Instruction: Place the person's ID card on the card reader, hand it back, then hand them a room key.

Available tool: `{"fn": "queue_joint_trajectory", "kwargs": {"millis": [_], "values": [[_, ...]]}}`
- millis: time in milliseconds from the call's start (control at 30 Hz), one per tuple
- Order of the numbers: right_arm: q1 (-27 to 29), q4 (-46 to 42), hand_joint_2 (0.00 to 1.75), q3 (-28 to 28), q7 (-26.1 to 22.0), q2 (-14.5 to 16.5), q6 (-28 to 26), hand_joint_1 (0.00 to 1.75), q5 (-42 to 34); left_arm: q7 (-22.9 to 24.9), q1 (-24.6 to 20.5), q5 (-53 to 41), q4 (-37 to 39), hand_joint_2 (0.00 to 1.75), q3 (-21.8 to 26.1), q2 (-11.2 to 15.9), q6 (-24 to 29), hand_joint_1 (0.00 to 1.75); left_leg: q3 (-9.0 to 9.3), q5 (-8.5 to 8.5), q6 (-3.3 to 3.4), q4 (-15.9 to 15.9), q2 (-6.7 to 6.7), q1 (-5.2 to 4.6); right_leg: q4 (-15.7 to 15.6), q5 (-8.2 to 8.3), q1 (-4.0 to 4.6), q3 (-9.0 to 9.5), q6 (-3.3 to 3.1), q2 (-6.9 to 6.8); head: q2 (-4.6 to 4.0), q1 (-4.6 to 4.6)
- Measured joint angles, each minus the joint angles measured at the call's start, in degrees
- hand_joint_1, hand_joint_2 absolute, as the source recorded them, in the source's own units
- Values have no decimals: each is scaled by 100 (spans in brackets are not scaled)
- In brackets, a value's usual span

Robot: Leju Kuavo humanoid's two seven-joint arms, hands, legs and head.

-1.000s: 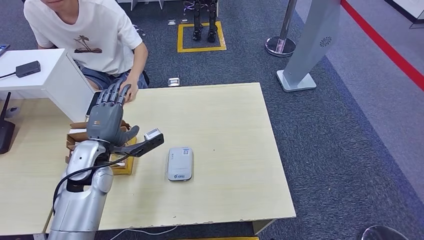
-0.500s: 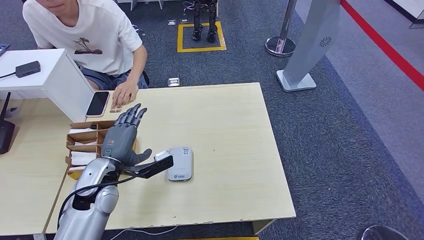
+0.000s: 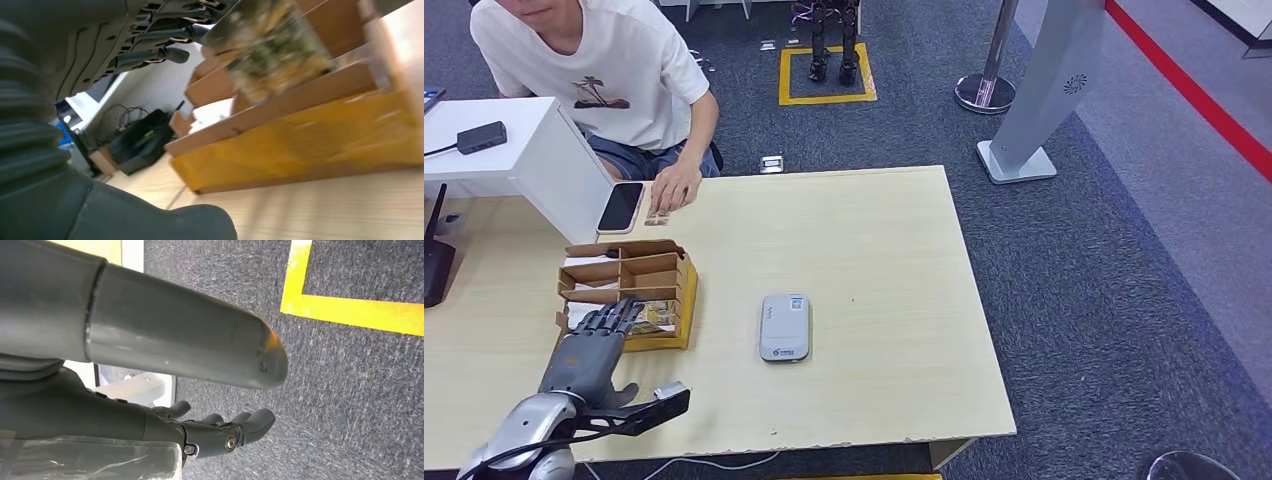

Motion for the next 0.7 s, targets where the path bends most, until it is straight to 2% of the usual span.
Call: {"fn": "queue_joint_trajectory", "kwargs": {"millis": [100, 200, 700], "values": [[2, 0, 0, -18, 0, 0, 2, 0, 1, 38, 86, -27, -136, 175, 92, 146, -52, 0, 0, 0, 0, 1, -1, -1, 0, 1, -1, 1, 0, -1, 0, 0], [2, 0, 0, -23, -5, 0, 8, 0, 8, 74, 121, -72, -208, 175, 131, 179, -48, 0, 0, 0, 0, 1, -1, -2, 0, 1, -2, 2, 0, -1, 0, 1], [-24, 0, 0, -24, -22, 0, 17, 0, 16, 75, 118, -273, -223, 175, 134, 4, 141, 0, 2, 0, 0, 3, 0, -1, 0, 1, -1, 1, 0, -1, 0, 0]]}}
